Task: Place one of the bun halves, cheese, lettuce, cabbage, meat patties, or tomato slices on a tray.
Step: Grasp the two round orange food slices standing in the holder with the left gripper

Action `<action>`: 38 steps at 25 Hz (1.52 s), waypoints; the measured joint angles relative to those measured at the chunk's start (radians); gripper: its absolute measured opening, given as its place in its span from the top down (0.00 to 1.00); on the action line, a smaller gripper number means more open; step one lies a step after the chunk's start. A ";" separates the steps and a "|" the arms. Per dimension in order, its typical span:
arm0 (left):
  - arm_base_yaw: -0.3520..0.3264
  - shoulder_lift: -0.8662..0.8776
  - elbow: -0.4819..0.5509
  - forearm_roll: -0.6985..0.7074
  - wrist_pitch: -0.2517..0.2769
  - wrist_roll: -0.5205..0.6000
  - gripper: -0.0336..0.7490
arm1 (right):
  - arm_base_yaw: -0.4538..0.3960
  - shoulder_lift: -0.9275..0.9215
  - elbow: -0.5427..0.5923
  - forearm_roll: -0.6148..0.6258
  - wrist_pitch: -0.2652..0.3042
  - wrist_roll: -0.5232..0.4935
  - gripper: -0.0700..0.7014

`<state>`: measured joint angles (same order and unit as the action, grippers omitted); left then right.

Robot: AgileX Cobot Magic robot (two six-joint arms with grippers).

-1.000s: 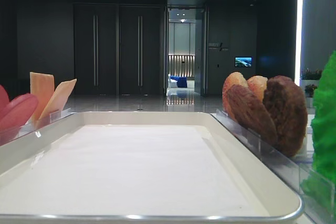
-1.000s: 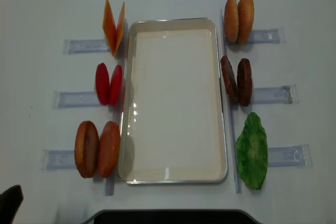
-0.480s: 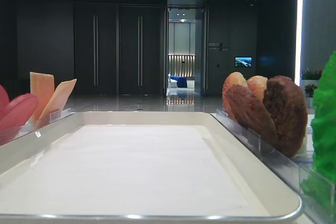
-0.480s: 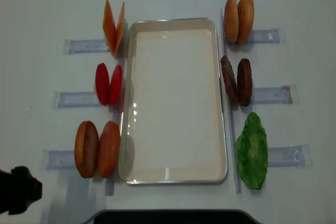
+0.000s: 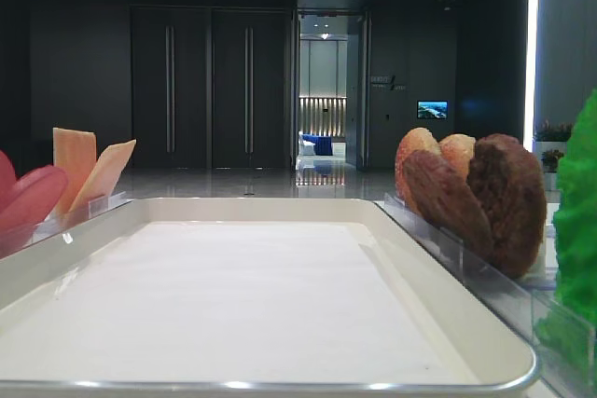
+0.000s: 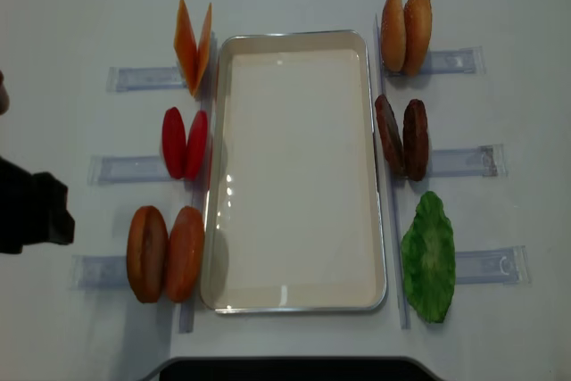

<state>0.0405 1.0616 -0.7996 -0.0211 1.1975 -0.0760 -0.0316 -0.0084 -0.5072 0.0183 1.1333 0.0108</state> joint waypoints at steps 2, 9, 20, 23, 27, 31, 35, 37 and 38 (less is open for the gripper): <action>0.000 0.036 -0.009 -0.008 -0.015 0.000 0.30 | 0.000 0.000 0.000 0.000 0.000 0.000 0.30; 0.000 0.060 -0.016 -0.018 -0.053 -0.016 0.30 | 0.000 0.000 0.000 0.000 0.000 0.000 0.30; 0.000 0.060 -0.016 -0.114 -0.042 -0.058 0.32 | 0.000 0.000 0.000 0.000 0.000 0.000 0.30; 0.000 0.060 -0.016 -0.117 -0.042 -0.060 0.32 | 0.000 0.000 0.000 0.000 0.000 0.000 0.30; 0.000 0.060 -0.016 -0.104 -0.041 -0.048 0.32 | 0.000 0.000 0.000 0.000 0.000 0.000 0.30; -0.023 0.075 -0.017 -0.063 -0.042 -0.029 0.32 | 0.000 0.000 0.000 0.000 0.000 0.000 0.30; -0.161 0.128 -0.017 0.021 -0.064 -0.109 0.32 | 0.000 0.000 0.000 0.001 0.000 0.000 0.30; -0.232 0.154 -0.017 0.028 -0.095 -0.183 0.32 | 0.000 0.000 0.000 0.001 0.000 0.000 0.30; -0.263 0.167 -0.017 0.028 -0.114 -0.212 0.32 | 0.000 0.000 0.000 0.001 0.000 0.000 0.30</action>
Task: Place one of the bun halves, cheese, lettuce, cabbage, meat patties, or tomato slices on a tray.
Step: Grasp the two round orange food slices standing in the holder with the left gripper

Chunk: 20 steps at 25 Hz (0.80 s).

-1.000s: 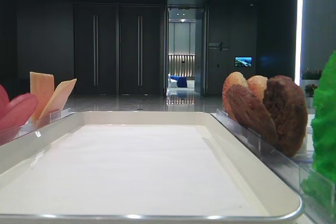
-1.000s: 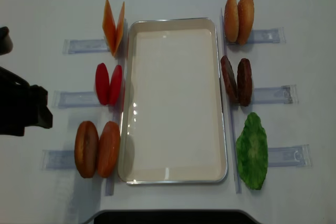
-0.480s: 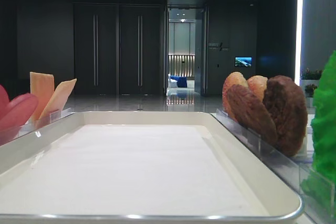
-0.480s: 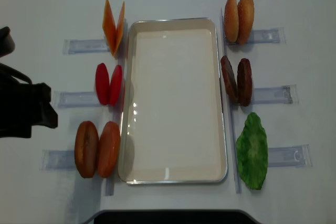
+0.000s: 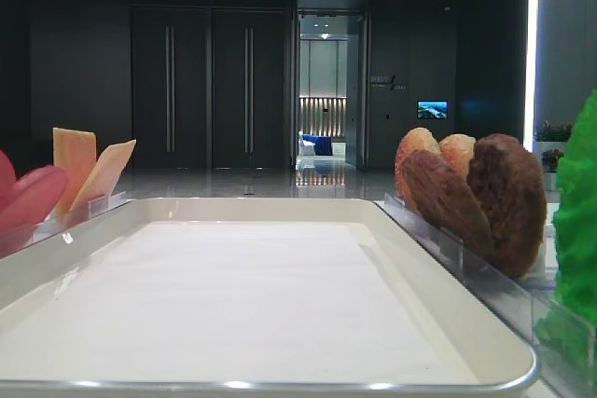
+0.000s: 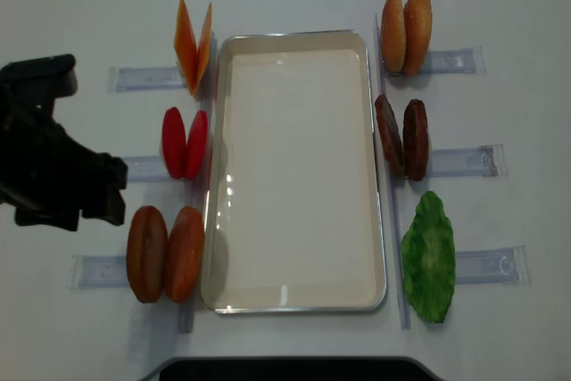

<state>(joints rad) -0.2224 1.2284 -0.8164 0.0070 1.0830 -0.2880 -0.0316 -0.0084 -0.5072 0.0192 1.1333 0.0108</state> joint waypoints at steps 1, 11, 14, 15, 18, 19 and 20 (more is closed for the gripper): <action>-0.022 0.011 -0.001 -0.001 -0.015 -0.031 0.32 | 0.000 0.000 0.000 0.000 0.000 0.000 0.30; -0.223 0.090 -0.085 -0.007 -0.050 -0.215 0.32 | 0.000 0.000 0.000 0.000 0.000 0.000 0.30; -0.277 0.132 -0.123 -0.027 -0.052 -0.245 0.32 | 0.000 0.000 0.000 0.000 0.000 0.000 0.30; -0.296 0.151 -0.127 -0.029 -0.055 -0.261 0.32 | 0.000 0.000 0.000 0.000 0.000 0.000 0.30; -0.345 0.214 -0.129 -0.030 -0.069 -0.291 0.32 | 0.000 0.000 0.000 0.000 0.000 0.000 0.30; -0.357 0.236 -0.129 -0.030 -0.077 -0.295 0.32 | 0.000 0.000 0.000 0.000 0.000 0.000 0.30; -0.368 0.254 -0.129 -0.030 -0.082 -0.297 0.32 | 0.000 0.000 0.000 0.000 0.000 0.000 0.30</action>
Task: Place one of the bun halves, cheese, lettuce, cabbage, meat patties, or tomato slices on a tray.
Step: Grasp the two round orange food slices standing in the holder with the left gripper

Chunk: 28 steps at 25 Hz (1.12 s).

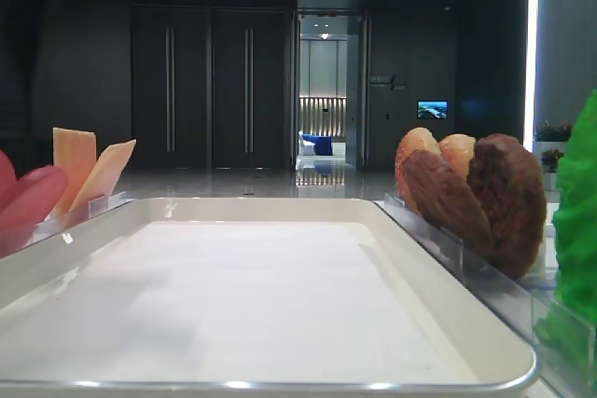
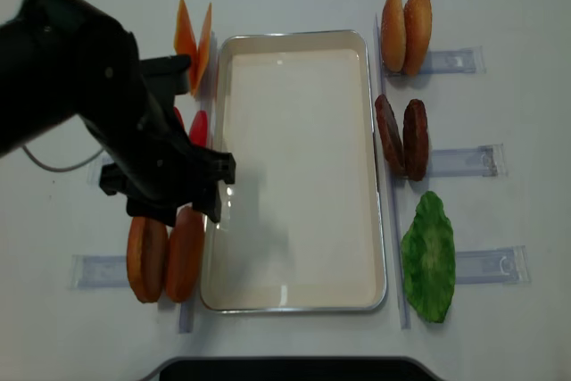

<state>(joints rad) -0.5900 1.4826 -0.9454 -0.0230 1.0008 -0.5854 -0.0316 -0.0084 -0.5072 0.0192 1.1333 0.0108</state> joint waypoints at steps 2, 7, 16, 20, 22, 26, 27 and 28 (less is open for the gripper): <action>-0.008 0.037 0.000 -0.009 -0.002 -0.001 0.32 | 0.000 0.000 0.000 0.000 0.000 0.000 0.30; -0.009 0.060 0.000 -0.026 -0.004 -0.002 0.32 | 0.000 0.000 0.000 0.000 0.000 0.000 0.30; -0.009 0.060 0.009 -0.007 0.080 -0.002 0.33 | 0.000 0.000 0.000 0.001 0.000 0.000 0.30; -0.009 0.060 0.036 0.018 0.081 -0.003 0.33 | 0.000 0.000 0.000 0.001 0.000 0.000 0.30; -0.009 0.060 0.038 0.023 0.075 -0.003 0.33 | 0.000 0.000 0.000 0.001 0.000 0.000 0.30; -0.009 0.060 0.038 0.032 0.057 -0.004 0.35 | 0.000 0.000 0.000 0.001 0.000 0.000 0.30; -0.009 0.060 0.038 0.032 0.055 -0.004 0.36 | 0.000 0.000 0.000 0.001 0.000 0.000 0.30; -0.009 0.060 0.038 0.032 0.054 -0.004 0.39 | 0.000 0.000 0.000 0.001 0.000 0.000 0.30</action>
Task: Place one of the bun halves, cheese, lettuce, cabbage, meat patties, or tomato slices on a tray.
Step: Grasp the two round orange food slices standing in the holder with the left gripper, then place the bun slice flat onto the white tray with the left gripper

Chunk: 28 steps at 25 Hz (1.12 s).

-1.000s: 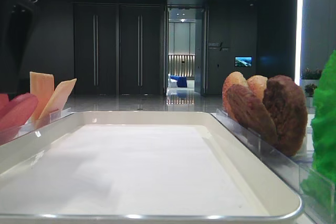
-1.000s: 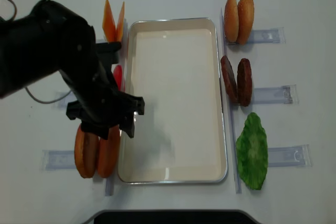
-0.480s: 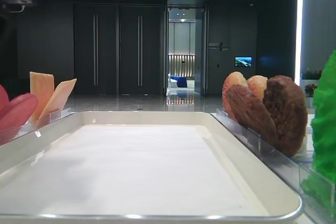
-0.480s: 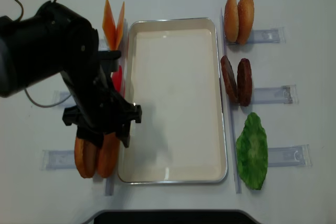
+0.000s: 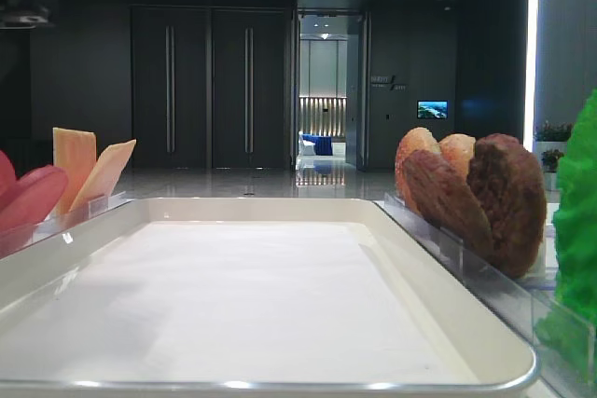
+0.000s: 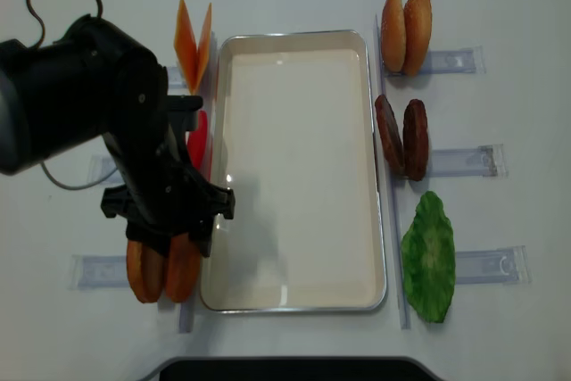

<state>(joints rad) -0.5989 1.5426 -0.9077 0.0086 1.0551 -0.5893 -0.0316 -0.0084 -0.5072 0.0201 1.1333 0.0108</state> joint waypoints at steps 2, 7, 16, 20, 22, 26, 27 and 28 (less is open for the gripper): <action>0.000 0.000 0.000 0.001 -0.003 0.000 0.44 | 0.000 0.000 0.000 0.000 0.000 0.000 0.30; 0.000 0.000 0.000 0.001 -0.008 0.000 0.56 | 0.000 0.000 0.000 0.001 0.000 0.000 0.30; 0.000 0.000 -0.003 0.022 0.020 0.014 0.74 | 0.000 0.000 0.000 0.001 0.000 0.000 0.30; 0.000 -0.020 -0.049 0.030 0.062 0.020 0.79 | 0.000 0.000 0.000 0.001 0.000 0.000 0.30; 0.000 -0.041 -0.089 0.031 0.073 0.021 0.79 | 0.000 0.000 0.000 0.001 0.000 0.000 0.30; 0.000 -0.062 -0.181 0.030 0.091 0.023 0.79 | 0.000 0.000 0.000 0.001 0.000 0.000 0.30; 0.000 -0.062 -0.202 0.030 0.099 0.023 0.80 | 0.000 0.000 0.000 0.001 0.000 0.000 0.30; 0.000 -0.062 -0.220 0.030 0.107 0.023 0.80 | 0.000 0.000 0.000 0.001 0.000 0.000 0.30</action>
<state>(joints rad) -0.5989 1.4808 -1.1279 0.0385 1.1620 -0.5661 -0.0316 -0.0084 -0.5072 0.0210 1.1333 0.0108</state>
